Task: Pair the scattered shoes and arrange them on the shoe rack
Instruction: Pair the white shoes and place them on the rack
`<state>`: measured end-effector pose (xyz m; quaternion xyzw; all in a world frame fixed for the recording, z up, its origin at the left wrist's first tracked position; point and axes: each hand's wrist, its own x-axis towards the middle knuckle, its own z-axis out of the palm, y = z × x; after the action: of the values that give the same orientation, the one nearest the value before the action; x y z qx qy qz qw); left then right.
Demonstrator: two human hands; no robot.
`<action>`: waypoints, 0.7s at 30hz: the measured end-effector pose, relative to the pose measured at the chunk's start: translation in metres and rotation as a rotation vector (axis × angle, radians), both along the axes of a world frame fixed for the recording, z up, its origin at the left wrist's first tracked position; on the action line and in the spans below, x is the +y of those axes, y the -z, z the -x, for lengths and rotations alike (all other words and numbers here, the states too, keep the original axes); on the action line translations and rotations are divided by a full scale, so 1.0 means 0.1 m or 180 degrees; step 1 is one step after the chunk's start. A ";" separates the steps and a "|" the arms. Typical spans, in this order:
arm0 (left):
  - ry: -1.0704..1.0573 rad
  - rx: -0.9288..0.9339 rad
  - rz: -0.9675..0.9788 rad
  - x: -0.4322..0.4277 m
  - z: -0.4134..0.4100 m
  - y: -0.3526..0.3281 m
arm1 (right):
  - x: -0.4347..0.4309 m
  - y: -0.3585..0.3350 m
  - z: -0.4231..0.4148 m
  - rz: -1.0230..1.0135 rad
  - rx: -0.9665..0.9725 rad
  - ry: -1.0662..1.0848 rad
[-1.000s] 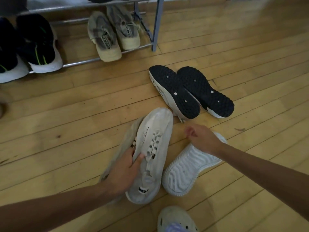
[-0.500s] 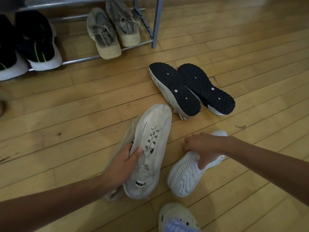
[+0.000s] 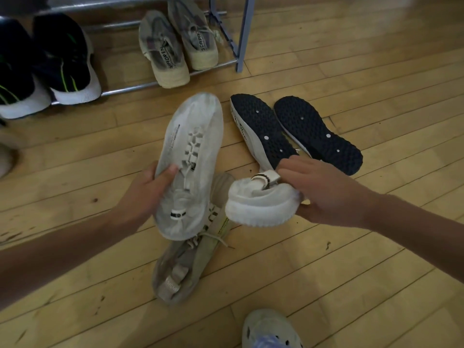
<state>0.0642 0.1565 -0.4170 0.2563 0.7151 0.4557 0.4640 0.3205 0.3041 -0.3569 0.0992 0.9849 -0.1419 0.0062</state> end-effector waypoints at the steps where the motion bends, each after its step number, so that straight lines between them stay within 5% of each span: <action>1: -0.0006 -0.0039 0.0008 0.01 0.04 0.00 | -0.05 0.02 -0.02 -0.0134 0.0170 -0.0008; 12: 0.0293 -0.0242 0.0163 -0.09 -0.05 0.13 | -0.63 0.14 -0.08 -0.0556 0.1035 -0.0563; 21: 0.0102 -0.0321 0.0146 -0.10 0.05 0.14 | -0.63 0.18 -0.05 -0.0562 0.0819 -0.0693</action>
<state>0.0588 0.1469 -0.4308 0.2337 0.6969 0.4440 0.5124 0.3259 0.2409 -0.3748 -0.0267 0.9911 -0.0649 -0.1132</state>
